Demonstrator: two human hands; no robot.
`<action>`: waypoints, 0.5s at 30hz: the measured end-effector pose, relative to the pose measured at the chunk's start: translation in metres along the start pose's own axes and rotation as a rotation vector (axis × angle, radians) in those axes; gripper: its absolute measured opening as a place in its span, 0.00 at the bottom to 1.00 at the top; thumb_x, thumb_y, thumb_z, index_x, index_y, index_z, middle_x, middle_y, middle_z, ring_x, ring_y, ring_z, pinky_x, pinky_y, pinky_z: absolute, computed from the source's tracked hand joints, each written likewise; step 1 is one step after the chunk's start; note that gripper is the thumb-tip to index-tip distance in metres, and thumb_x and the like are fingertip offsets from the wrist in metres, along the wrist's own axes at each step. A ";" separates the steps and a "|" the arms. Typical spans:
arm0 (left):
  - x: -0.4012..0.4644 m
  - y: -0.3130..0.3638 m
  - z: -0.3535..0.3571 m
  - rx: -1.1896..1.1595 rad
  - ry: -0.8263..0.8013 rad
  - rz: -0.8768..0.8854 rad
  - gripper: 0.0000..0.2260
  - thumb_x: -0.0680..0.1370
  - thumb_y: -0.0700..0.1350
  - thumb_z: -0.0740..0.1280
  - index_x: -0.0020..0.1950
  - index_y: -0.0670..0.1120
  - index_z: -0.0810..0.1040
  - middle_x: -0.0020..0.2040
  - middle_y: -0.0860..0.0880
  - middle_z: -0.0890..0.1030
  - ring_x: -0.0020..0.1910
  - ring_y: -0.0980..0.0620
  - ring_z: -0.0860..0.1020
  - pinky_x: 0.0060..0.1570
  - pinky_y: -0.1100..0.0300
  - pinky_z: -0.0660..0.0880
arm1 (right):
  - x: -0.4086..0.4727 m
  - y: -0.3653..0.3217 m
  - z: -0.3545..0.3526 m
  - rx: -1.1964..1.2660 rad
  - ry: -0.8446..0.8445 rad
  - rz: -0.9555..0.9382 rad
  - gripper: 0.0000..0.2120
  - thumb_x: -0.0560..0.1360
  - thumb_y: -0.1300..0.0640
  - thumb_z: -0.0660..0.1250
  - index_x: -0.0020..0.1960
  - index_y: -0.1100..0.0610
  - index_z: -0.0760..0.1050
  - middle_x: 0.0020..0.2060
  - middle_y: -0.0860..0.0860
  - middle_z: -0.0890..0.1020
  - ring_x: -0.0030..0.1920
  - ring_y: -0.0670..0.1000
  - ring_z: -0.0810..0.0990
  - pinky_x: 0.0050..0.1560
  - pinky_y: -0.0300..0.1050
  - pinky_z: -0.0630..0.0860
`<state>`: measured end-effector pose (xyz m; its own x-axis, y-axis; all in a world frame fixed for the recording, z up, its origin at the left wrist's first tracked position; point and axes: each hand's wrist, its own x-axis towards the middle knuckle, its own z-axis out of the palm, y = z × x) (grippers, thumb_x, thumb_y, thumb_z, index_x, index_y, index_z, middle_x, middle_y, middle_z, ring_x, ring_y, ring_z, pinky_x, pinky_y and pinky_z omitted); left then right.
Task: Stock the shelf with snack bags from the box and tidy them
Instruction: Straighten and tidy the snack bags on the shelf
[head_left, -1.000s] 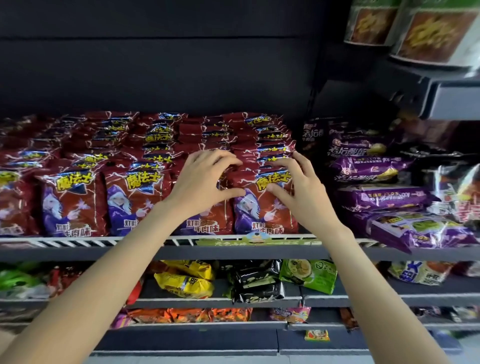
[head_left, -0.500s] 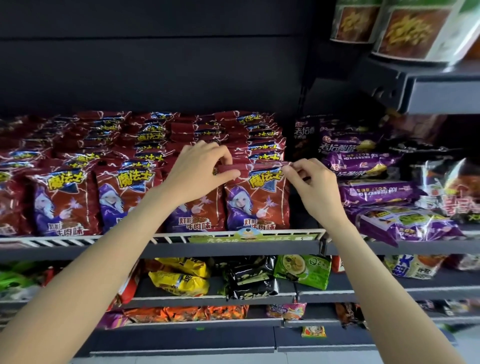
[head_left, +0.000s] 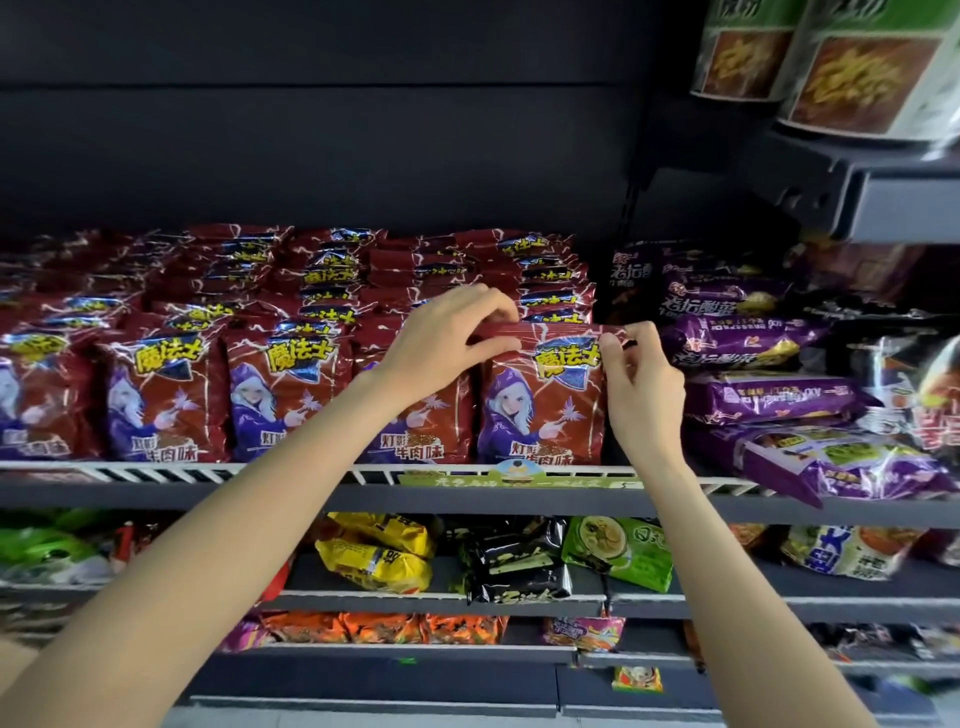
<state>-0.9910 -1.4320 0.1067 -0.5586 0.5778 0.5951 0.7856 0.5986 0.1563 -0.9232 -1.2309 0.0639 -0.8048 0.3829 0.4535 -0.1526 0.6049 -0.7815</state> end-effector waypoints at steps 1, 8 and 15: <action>-0.004 -0.005 -0.002 0.026 0.011 -0.003 0.16 0.74 0.56 0.64 0.53 0.45 0.77 0.46 0.50 0.79 0.45 0.58 0.73 0.44 0.63 0.70 | -0.003 -0.002 0.002 0.020 -0.016 -0.001 0.14 0.80 0.47 0.58 0.59 0.56 0.67 0.35 0.46 0.76 0.31 0.48 0.73 0.29 0.38 0.66; -0.014 -0.014 -0.004 0.033 -0.009 -0.220 0.20 0.74 0.61 0.63 0.53 0.46 0.74 0.48 0.53 0.77 0.43 0.57 0.75 0.41 0.62 0.69 | -0.042 -0.001 0.017 -0.082 -0.231 -0.184 0.35 0.74 0.42 0.66 0.73 0.37 0.49 0.72 0.51 0.59 0.45 0.40 0.76 0.46 0.48 0.79; -0.017 -0.011 -0.002 0.045 0.057 -0.221 0.22 0.73 0.66 0.59 0.51 0.49 0.75 0.43 0.57 0.75 0.32 0.57 0.73 0.29 0.63 0.69 | -0.048 -0.003 0.025 -0.097 -0.204 -0.156 0.35 0.75 0.45 0.66 0.75 0.41 0.50 0.71 0.54 0.61 0.35 0.40 0.73 0.42 0.41 0.72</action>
<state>-0.9897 -1.4501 0.0961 -0.6989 0.3981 0.5941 0.6324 0.7320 0.2534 -0.8986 -1.2683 0.0341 -0.8761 0.1370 0.4622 -0.2366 0.7132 -0.6598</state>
